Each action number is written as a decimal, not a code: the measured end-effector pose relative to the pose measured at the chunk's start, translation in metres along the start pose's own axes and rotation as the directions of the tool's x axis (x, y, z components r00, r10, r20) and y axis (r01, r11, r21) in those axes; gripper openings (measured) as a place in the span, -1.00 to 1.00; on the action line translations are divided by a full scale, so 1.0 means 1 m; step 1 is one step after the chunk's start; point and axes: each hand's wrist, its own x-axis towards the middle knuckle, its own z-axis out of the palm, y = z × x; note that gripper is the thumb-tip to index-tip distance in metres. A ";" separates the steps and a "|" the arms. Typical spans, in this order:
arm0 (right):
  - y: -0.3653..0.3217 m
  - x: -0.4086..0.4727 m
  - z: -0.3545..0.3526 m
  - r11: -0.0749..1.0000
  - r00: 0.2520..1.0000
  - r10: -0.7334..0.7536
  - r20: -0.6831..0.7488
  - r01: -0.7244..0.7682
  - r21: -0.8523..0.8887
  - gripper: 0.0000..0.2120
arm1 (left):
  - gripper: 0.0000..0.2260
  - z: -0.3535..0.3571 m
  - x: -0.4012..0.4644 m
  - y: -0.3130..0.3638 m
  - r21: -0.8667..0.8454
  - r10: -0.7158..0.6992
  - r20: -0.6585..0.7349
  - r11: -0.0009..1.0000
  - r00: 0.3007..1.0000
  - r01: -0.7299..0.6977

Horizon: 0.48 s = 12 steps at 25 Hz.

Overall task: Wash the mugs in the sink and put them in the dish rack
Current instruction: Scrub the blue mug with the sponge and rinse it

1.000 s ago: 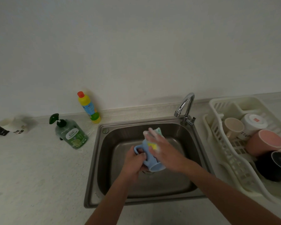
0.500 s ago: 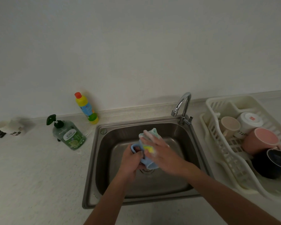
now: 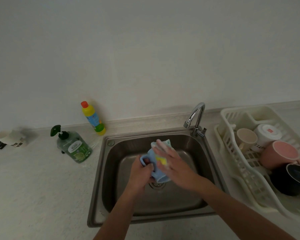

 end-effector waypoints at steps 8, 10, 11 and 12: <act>0.010 -0.010 -0.009 0.799 0.991 0.121 0.049 -0.127 0.588 -0.06 | -0.72 -0.015 -0.007 0.005 -0.308 -0.214 0.244 0.908 0.946 0.285; 0.007 -0.005 -0.008 0.785 0.988 0.154 -0.013 -0.114 0.608 -0.11 | -0.72 -0.014 -0.006 0.007 -0.264 -0.244 0.225 0.916 0.943 0.300; 0.006 -0.003 -0.008 0.764 0.981 0.189 -0.034 -0.125 0.633 -0.16 | -0.74 -0.013 -0.004 0.007 -0.188 -0.237 0.164 0.946 0.958 0.266; 0.006 -0.003 -0.006 0.727 0.970 0.240 -0.038 -0.153 0.669 -0.22 | -0.79 -0.011 -0.002 0.007 -0.069 -0.188 0.088 0.978 0.978 0.195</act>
